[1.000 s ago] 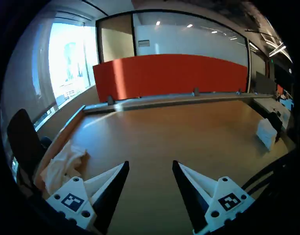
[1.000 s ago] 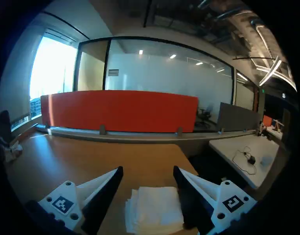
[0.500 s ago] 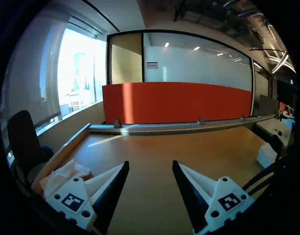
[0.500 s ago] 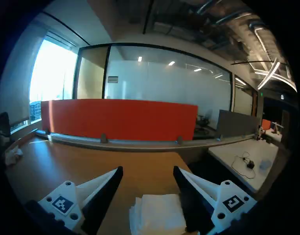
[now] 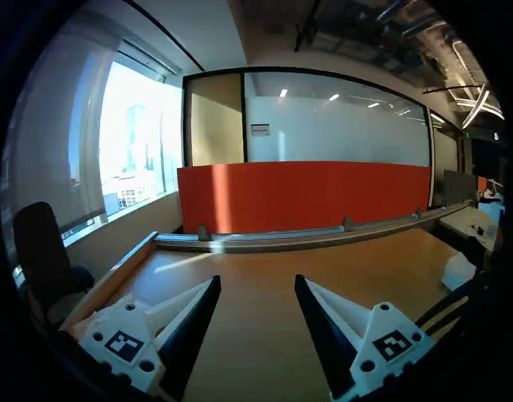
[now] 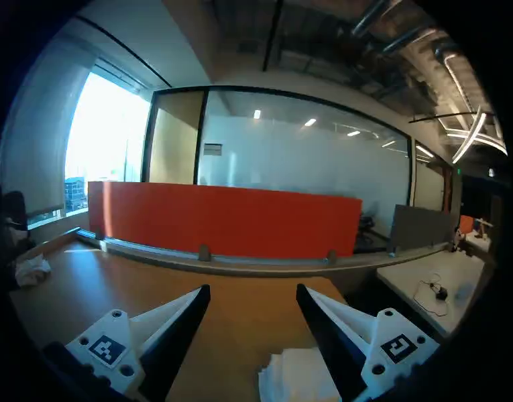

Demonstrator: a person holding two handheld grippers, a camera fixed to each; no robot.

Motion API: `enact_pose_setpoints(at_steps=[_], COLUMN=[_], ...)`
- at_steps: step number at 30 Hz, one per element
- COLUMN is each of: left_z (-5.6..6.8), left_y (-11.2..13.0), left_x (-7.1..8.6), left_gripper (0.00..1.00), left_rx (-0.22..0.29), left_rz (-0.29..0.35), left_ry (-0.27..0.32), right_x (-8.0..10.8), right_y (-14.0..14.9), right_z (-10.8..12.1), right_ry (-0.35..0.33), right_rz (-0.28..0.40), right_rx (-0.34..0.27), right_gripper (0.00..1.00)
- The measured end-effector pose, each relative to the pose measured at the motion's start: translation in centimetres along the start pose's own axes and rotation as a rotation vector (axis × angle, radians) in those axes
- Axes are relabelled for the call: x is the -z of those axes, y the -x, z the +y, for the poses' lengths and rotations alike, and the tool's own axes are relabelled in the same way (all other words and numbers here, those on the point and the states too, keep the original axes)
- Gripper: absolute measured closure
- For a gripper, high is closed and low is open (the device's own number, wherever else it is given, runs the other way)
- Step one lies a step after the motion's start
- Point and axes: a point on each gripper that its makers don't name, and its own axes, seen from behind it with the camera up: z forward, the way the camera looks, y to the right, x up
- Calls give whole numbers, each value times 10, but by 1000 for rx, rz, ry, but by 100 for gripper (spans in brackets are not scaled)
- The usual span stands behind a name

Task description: Fold towel

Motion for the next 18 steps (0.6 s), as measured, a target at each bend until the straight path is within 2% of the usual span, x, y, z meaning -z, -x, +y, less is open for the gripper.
enact_pose_setpoints(at_steps=[7, 18], left_z=[-2, -8], left_y=[-8, -6], left_x=[-1, -2], left_gripper=[19, 19], left_rx=[21, 25], left_rz=[22, 22], left_ry=[15, 29], right_x=[-3, -1], right_y=[-13, -30], right_z=[-44, -94], right_ry=[-47, -97], right_rz=[23, 40], right_rx=[-16, -20], right_gripper=[1, 1])
